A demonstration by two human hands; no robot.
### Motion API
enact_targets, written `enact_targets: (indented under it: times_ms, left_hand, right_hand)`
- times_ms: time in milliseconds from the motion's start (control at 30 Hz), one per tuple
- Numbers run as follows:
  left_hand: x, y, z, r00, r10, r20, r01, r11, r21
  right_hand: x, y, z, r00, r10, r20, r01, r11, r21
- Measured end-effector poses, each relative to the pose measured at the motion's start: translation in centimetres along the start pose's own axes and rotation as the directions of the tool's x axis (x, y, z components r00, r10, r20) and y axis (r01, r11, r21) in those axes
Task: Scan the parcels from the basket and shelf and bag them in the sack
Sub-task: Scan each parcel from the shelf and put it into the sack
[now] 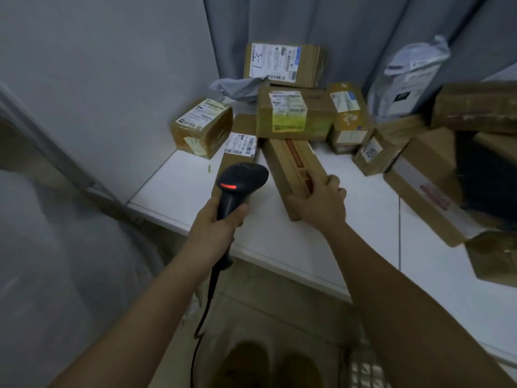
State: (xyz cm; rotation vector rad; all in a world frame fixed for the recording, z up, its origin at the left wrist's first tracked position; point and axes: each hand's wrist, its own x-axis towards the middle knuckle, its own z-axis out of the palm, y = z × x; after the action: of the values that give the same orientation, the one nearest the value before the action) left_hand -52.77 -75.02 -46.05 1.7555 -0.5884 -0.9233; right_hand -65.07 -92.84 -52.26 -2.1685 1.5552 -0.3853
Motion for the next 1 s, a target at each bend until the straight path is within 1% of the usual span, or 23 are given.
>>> enact_targets:
  times_ms: [100,167,267,300,400,433,500,533,567,600,633,667,700,767,833,867,900,933,1000]
  left_hand:
    - [-1.9,-0.4,-0.5,1.0,-0.019,0.015,0.019,1.0,-0.018]
    - [-3.2,-0.6,-0.6,0.999,-0.027,0.021,0.027,0.999,-0.028]
    - [-4.6,-0.8,-0.5,0.999,-0.037,0.026,0.039,0.998,-0.057]
    - [-5.0,-0.7,-0.5,0.999,-0.038,0.028,0.04,0.997,-0.073]
    - [-5.9,-0.3,0.0,0.999,-0.043,0.03,0.046,0.992,-0.119]
    - [-6.0,0.0,0.2,0.999,-0.039,0.02,0.041,0.99,-0.133]
    - [-5.8,0.5,0.4,1.0,-0.017,-0.011,0.015,0.987,-0.159]
    - [-5.5,0.8,0.6,1.0,-0.003,-0.028,-0.002,0.985,-0.171]
    - [-5.1,1.2,0.7,0.999,0.01,-0.045,-0.018,0.984,-0.177]
    - [-4.7,1.6,0.9,0.998,0.028,-0.058,-0.037,0.984,-0.175]
    - [-4.2,1.9,1.2,0.997,0.043,-0.069,-0.054,0.984,-0.169]
    - [-3.6,2.2,1.4,0.995,0.06,-0.078,-0.072,0.984,-0.16]
    - [-3.2,2.5,1.7,0.993,0.074,-0.088,-0.086,0.984,-0.154]
    - [-2.2,2.7,2.1,0.991,0.085,-0.099,-0.1,0.983,-0.151]
    - [-1.5,2.7,2.4,0.992,0.08,-0.1,-0.094,0.984,-0.149]
    - [-1.2,2.7,2.5,0.993,0.067,-0.097,-0.081,0.985,-0.153]
    - [-1.0,2.6,2.6,0.995,0.049,-0.091,-0.063,0.986,-0.155]
    - [-0.8,2.6,2.6,0.995,0.039,-0.088,-0.053,0.986,-0.156]
    - [-0.6,2.5,2.6,0.994,0.046,-0.096,-0.06,0.987,-0.151]
  right_hand:
    - [-3.9,3.1,-3.2,0.983,-0.067,0.17,0.07,0.997,-0.017]
    - [-6.8,5.1,-5.2,0.973,-0.082,0.216,0.091,0.995,-0.036]
    - [-10.2,6.8,-6.8,0.969,-0.028,0.247,0.02,0.999,0.032]
    - [-10.9,6.9,-7.1,0.968,-0.009,0.251,0.005,1.0,0.019]
    - [-11.7,6.7,-7.4,0.965,0.041,0.259,0.001,0.987,-0.159]
    - [-11.5,6.2,-7.6,0.961,0.075,0.266,-0.025,0.982,-0.187]
    - [-10.7,4.6,-7.8,0.964,0.119,0.237,-0.09,0.987,-0.13]
    - [-10.0,3.7,-8.0,0.979,0.083,0.185,-0.071,0.995,-0.07]
    - [-9.2,2.4,-8.4,0.993,-0.005,0.116,0.008,0.999,-0.031]
    - [-8.2,1.2,-8.8,0.992,-0.116,0.057,0.118,0.993,-0.027]
    - [-6.9,0.1,-9.2,0.973,-0.227,0.027,0.228,0.972,-0.052]
    - [-5.4,-1.0,-9.6,0.949,-0.313,0.031,0.314,0.943,-0.105]
    - [-3.8,-1.9,-10.0,0.93,-0.363,0.059,0.368,0.912,-0.18]
    - [-0.5,-3.4,-10.6,0.91,-0.387,0.151,0.415,0.836,-0.358]
    - [2.2,-4.2,-10.4,0.885,-0.378,0.272,0.466,0.711,-0.527]
    - [3.1,-4.3,-10.1,0.869,-0.37,0.328,0.495,0.65,-0.577]
    - [3.8,-4.3,-9.9,0.855,-0.365,0.369,0.518,0.612,-0.597]
    - [4.2,-4.2,-9.7,0.846,-0.37,0.383,0.533,0.598,-0.599]
    - [4.3,-4.1,-9.8,0.837,-0.398,0.375,0.546,0.586,-0.599]
